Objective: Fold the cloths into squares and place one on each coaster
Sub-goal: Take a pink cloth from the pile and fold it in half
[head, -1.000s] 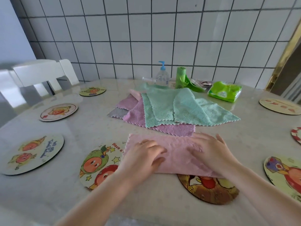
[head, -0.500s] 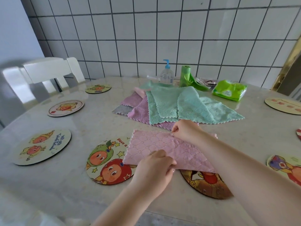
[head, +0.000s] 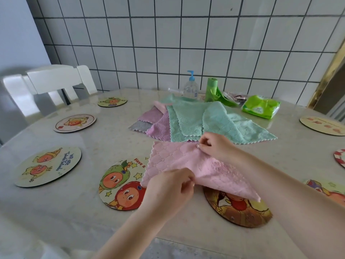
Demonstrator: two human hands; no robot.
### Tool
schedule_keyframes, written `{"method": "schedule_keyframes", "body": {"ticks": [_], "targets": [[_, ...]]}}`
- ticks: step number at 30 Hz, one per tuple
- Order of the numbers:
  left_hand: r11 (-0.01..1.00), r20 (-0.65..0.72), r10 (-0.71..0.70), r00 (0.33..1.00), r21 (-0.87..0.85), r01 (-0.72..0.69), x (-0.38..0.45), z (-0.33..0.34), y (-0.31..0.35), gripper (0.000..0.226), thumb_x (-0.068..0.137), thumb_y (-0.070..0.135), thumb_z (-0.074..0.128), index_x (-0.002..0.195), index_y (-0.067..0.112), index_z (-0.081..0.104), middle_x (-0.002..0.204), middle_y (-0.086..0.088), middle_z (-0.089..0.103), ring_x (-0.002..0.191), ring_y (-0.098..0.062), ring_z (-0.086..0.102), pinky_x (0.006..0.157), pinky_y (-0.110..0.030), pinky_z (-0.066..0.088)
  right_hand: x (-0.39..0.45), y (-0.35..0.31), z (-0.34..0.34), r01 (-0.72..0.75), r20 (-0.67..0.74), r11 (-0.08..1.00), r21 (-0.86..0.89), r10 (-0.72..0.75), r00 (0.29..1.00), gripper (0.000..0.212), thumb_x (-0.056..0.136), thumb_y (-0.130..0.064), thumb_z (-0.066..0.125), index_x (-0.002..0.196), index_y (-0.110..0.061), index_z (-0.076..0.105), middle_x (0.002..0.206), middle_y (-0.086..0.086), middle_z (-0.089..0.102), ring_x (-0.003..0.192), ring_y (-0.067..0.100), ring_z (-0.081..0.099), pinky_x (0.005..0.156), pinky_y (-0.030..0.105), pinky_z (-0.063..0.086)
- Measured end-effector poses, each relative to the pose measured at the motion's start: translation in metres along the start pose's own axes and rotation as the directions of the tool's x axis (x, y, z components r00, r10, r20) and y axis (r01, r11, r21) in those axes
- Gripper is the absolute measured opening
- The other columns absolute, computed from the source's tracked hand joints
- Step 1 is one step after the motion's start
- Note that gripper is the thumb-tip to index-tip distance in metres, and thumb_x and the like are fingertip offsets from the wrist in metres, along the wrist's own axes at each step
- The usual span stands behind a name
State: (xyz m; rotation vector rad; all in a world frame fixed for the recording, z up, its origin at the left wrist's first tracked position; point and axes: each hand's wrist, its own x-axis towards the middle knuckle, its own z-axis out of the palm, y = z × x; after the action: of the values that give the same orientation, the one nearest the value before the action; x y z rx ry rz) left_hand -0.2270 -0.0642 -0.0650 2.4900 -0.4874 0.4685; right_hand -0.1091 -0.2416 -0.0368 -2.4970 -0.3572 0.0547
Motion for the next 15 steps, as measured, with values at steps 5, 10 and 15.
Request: {"method": "schedule_keyframes", "body": {"ticks": [5,10,15], "targets": [[0.914,0.002,-0.195,0.981,-0.363,0.183,-0.008,-0.011,-0.003,0.012,0.092,0.013,0.049,0.091,0.025,0.054,0.068,0.010,0.070,0.058,-0.004,0.064,0.058,-0.025,0.051,-0.011,-0.009,-0.022,0.024,-0.028,0.985,0.172,-0.020,0.999,0.009,0.091,-0.021,0.056,0.088,-0.028,0.052,0.070,0.008,0.058,0.052,0.014,0.040,0.051,0.027,0.031],[0.204,0.262,-0.507,0.822,-0.889,0.409,-0.006,-0.024,-0.005,0.009,0.094,0.012,0.049,0.087,0.009,0.053,0.075,-0.005,0.066,0.062,-0.021,0.065,0.060,-0.035,0.055,-0.031,-0.024,-0.027,-0.130,0.167,0.901,0.414,0.065,0.984,0.019,0.092,-0.009,0.051,0.091,-0.022,0.066,0.095,0.005,0.062,0.074,0.015,0.054,0.066,0.030,0.045],[0.161,0.333,-0.495,0.803,-0.872,0.461,-0.010,-0.022,-0.012,0.032,0.081,0.016,0.064,0.113,0.019,0.057,0.105,-0.008,0.068,0.083,-0.024,0.068,0.065,-0.035,0.056,-0.048,-0.021,-0.014,-0.194,0.343,0.855,0.482,0.019,0.939,0.029,0.094,-0.009,0.050,0.109,-0.025,0.069,0.125,0.006,0.061,0.106,0.019,0.060,0.098,0.041,0.044]]}}
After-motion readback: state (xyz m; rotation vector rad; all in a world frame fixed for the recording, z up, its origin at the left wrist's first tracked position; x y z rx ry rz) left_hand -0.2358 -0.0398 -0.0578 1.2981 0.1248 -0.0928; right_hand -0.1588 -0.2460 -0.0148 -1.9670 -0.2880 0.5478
